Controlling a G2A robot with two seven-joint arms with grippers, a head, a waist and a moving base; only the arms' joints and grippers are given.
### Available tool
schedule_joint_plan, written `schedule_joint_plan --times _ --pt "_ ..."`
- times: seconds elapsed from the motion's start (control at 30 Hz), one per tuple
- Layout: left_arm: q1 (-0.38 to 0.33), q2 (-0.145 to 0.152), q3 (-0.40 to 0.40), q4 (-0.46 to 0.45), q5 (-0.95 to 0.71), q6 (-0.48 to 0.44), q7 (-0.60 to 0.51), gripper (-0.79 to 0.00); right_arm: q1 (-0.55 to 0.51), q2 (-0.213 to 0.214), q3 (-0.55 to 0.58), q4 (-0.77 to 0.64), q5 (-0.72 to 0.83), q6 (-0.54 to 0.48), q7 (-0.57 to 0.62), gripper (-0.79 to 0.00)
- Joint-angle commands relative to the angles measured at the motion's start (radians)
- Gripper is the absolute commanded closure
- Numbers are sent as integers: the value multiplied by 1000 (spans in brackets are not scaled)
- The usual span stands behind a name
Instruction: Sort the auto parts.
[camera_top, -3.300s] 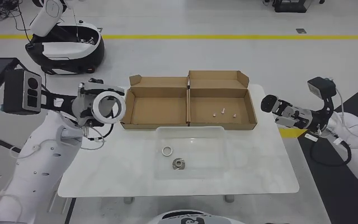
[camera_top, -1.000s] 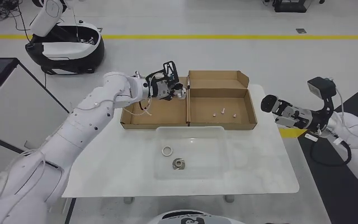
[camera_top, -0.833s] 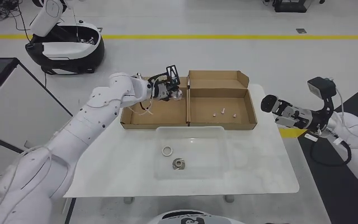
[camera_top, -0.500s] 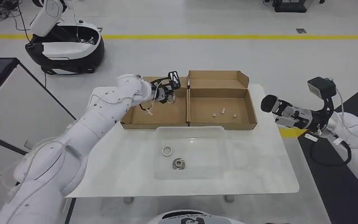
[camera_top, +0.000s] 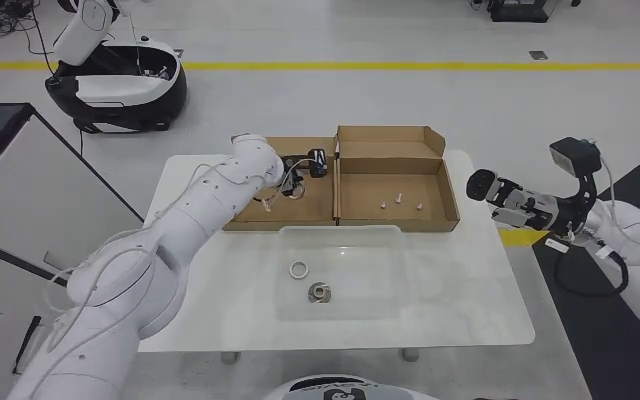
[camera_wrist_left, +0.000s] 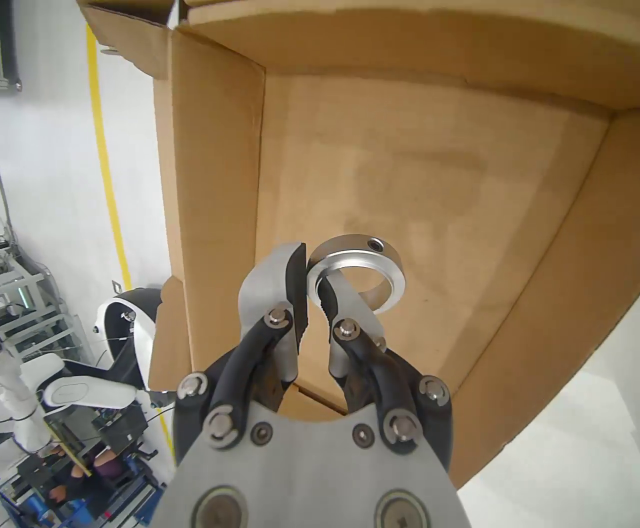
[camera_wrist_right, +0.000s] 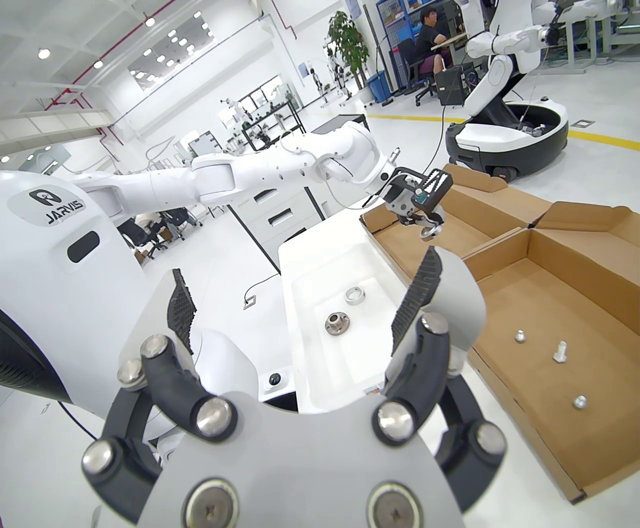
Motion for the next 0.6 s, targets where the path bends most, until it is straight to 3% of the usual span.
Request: schedule_joint_plan --times 0.0,0.4,0.43,0.47,0.5,0.57 --pt "-4 -22 17 30 22 -15 2 0 0 0 0 0 0 0 0 -785" --pt "-10 -124 59 217 82 -65 38 0 0 0 0 0 0 0 0 -785" --pt "-11 -130 60 228 86 -66 45 -259 0 0 0 0 0 0 0 -785" --pt "-12 -136 61 239 89 -67 50 -733 0 0 0 0 0 0 0 -785" --pt "-14 -141 62 248 93 -67 57 -785 0 0 0 0 0 0 0 -785" --pt "-16 -150 63 265 101 -65 73 -785 0 0 0 0 0 0 0 -785"
